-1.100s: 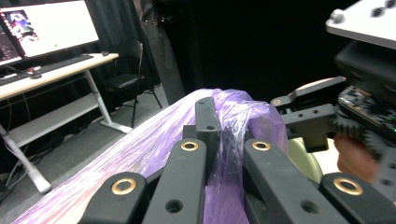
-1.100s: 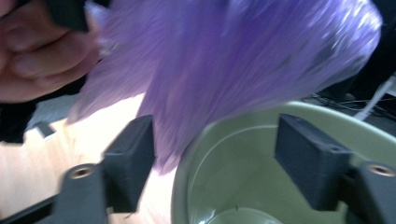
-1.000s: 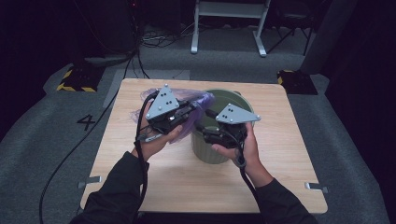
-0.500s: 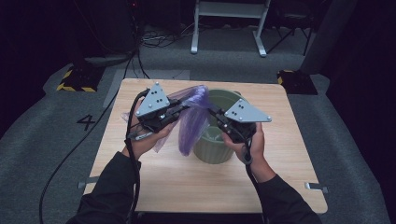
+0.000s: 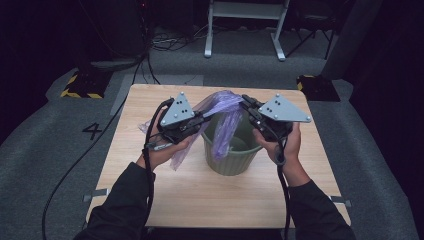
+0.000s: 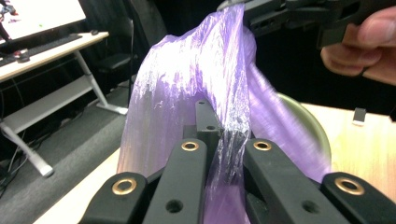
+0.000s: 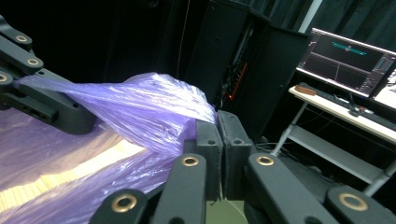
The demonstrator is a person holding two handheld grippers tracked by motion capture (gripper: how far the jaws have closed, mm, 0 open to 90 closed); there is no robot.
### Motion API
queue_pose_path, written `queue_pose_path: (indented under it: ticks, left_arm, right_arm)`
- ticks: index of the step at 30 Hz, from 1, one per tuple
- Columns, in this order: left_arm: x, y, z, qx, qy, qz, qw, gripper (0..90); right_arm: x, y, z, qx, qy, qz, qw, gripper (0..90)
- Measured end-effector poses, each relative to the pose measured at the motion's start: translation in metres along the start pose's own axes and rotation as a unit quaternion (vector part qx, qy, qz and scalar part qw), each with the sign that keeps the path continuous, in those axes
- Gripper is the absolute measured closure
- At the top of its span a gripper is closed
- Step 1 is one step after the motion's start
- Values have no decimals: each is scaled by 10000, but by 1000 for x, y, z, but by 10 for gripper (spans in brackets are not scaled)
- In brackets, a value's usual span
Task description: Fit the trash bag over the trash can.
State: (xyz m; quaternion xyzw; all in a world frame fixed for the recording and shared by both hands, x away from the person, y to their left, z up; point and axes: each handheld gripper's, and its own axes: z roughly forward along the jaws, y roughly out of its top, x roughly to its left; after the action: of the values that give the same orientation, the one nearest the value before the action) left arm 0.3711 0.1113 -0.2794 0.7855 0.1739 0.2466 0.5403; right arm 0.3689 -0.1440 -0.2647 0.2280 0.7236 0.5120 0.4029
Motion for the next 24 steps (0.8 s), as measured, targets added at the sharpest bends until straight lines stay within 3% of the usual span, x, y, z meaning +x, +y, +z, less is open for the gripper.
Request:
queue_pose_path:
  ticks: [4,8,10,16,20,24]
  left_arm:
    - [-1,-5,7,125,-117,-47,9998,883]
    - [-3,-10,10,129,-146,-85,9998,840]
    - [-2,-16,13,194,-188,-228,9994,749]
    - [7,-31,4,169,-163,-687,9974,344]
    - [8,-40,-7,160,-226,-815,9963,282]
    - [5,-55,-20,373,-165,-792,9960,245]
  right_arm:
    - [-2,-9,-2,87,12,-29,10000,809]
    - [-1,-25,0,255,189,16,9995,856]
    - [0,-33,2,342,263,5,9991,887]
    - [-3,-49,3,464,363,80,9982,900]
    - [-5,-55,3,522,381,160,9978,900]
    - [-8,-61,2,545,359,232,9976,900]
